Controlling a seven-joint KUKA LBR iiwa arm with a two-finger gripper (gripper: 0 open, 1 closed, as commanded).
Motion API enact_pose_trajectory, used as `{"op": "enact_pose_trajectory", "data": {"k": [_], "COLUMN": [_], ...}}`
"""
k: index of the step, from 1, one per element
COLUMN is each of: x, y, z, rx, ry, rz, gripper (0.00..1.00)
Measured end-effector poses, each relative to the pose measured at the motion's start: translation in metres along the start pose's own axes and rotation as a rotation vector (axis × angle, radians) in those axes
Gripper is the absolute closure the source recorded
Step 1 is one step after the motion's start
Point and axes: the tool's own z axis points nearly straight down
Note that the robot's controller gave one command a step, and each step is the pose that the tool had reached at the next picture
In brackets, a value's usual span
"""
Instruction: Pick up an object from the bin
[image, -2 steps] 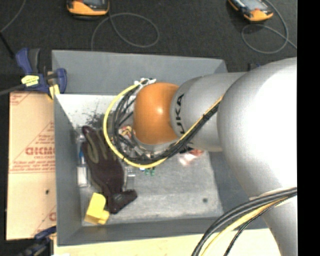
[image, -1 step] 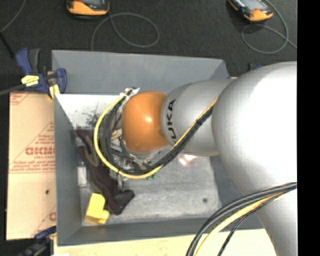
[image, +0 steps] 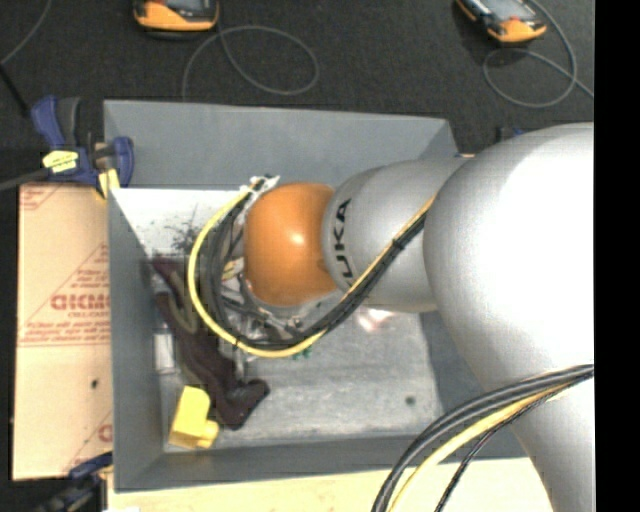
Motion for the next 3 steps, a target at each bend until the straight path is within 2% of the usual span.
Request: {"op": "enact_pose_trajectory", "data": {"k": [1, 2, 3], "x": [-0.004, -0.003, -0.004], "y": [0.001, 0.001, -0.010], "z": [-0.104, -0.104, -0.251], "rx": [0.001, 0.001, 0.004], "ry": [-0.003, -0.003, -0.011], "rz": [0.008, 0.008, 0.052], "gripper": [1.00, 1.00, 1.00]}}
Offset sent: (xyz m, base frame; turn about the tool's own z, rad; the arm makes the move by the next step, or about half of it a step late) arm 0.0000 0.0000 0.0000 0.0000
